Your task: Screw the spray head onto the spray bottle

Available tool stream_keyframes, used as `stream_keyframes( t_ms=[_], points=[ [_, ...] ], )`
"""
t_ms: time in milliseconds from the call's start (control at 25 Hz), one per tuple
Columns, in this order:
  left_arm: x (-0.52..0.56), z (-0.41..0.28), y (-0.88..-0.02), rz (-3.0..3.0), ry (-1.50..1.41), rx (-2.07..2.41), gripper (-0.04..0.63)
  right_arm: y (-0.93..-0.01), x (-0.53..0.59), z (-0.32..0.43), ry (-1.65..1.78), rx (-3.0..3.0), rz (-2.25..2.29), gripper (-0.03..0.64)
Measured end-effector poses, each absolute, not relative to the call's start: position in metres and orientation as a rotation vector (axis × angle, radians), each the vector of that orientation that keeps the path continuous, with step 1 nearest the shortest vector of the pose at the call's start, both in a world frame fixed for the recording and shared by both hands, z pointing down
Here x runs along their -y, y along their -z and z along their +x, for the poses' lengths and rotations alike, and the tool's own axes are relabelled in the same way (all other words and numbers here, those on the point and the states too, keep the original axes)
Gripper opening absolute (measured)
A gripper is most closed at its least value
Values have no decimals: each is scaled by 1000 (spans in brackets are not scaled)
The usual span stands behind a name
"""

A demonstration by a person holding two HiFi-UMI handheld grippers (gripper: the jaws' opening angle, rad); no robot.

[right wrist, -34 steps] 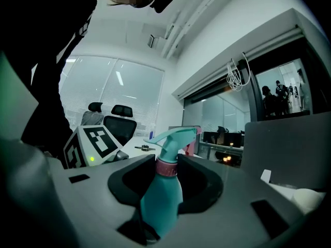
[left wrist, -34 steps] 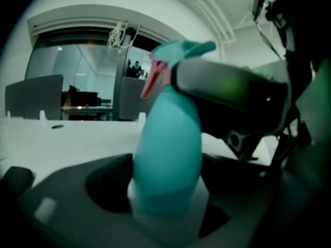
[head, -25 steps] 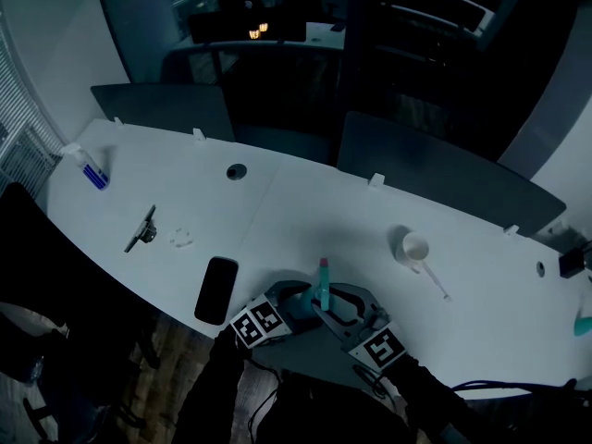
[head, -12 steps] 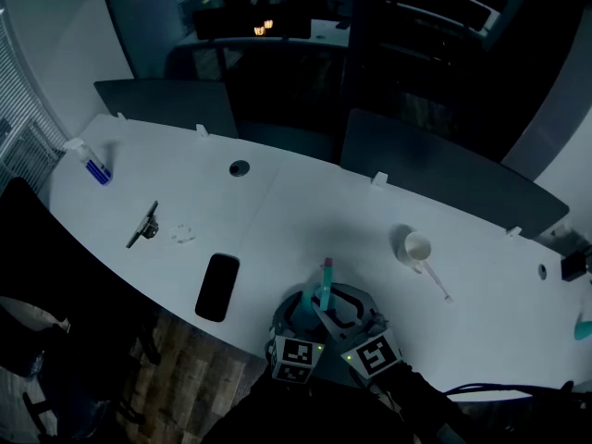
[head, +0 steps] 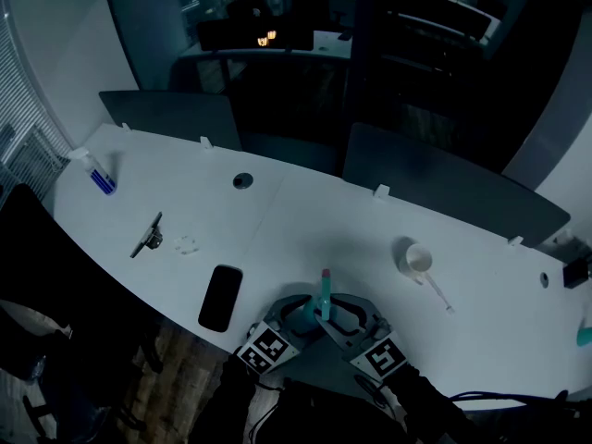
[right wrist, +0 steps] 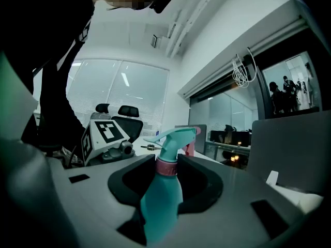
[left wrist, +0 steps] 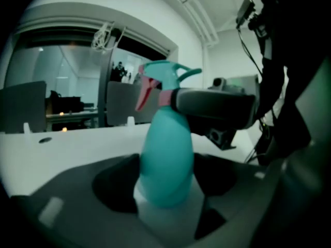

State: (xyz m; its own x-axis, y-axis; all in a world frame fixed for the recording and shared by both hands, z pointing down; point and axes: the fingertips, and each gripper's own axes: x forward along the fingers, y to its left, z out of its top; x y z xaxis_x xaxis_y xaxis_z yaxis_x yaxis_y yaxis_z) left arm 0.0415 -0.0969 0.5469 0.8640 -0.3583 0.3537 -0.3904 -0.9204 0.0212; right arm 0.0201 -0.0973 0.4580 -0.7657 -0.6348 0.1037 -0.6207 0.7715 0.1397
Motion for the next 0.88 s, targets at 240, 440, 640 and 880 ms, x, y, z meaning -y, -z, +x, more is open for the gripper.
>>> stream_keyframes(
  t_ms=[240,440,640,880],
  points=[
    [102,42,-542,2816,-407,1066,327,-459,98,23,238,2757,1074,132],
    [97,40,-540,2611,-313,1453,328,-457,92,23,219,2766,1156,132],
    [98,36,-538,2803,-313,1091,373,-458,94,22,172,2809,1082,132],
    [99,44,-544,2896,-496,709,322,-458,99,25,200,2804,1042,132]
  ],
)
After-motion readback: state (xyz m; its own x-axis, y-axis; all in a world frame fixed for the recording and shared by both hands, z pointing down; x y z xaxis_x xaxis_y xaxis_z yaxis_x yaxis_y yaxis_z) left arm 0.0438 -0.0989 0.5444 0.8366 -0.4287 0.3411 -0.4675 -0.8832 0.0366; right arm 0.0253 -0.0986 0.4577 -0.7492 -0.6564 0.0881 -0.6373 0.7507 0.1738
